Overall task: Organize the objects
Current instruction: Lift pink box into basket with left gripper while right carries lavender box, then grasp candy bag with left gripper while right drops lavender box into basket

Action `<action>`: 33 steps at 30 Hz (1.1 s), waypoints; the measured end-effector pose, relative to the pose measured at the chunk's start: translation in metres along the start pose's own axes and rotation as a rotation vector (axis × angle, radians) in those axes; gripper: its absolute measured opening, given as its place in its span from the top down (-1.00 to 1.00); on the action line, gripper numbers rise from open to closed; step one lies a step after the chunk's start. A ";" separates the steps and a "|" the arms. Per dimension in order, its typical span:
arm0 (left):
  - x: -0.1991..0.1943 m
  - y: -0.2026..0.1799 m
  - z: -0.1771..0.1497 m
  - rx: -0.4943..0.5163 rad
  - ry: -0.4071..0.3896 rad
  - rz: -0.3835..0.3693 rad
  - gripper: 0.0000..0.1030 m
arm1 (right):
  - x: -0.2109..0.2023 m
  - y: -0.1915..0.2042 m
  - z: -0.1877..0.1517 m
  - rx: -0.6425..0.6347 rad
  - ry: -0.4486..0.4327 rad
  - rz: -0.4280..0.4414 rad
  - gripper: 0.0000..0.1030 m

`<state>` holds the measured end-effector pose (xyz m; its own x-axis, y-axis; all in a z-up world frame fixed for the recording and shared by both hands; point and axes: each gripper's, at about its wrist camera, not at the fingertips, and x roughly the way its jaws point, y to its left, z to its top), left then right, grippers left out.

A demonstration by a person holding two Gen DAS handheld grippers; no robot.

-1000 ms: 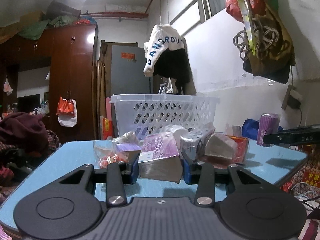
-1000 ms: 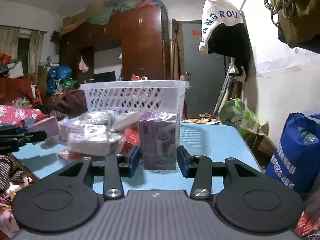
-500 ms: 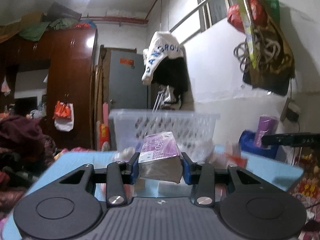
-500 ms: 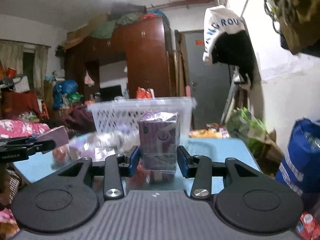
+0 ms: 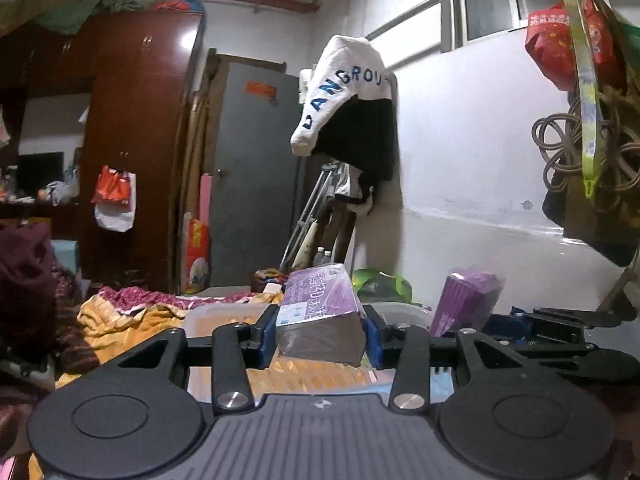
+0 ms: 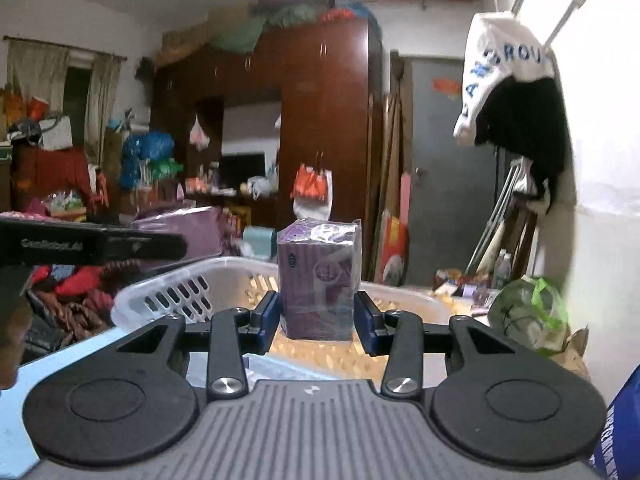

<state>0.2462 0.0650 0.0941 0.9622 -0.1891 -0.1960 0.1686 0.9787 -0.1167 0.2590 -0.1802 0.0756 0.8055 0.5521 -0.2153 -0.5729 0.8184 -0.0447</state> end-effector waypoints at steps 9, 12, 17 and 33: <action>-0.039 0.003 -0.026 0.010 0.002 -0.013 -0.56 | -0.054 0.000 -0.024 0.064 -0.048 -0.043 -1.00; -0.078 0.006 -0.053 0.018 -0.010 0.008 -0.63 | -0.081 -0.001 -0.053 0.057 -0.052 -0.044 -1.00; -0.112 0.016 -0.099 0.025 0.025 0.108 -0.63 | -0.085 -0.007 -0.093 0.100 0.026 -0.040 -0.95; -0.098 0.017 -0.147 0.048 0.185 0.184 0.00 | -0.078 -0.004 -0.116 0.118 0.080 -0.020 0.07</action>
<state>0.1233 0.0887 -0.0314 0.9229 -0.0144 -0.3849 0.0084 0.9998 -0.0172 0.1809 -0.2448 -0.0202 0.7995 0.5245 -0.2929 -0.5309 0.8450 0.0641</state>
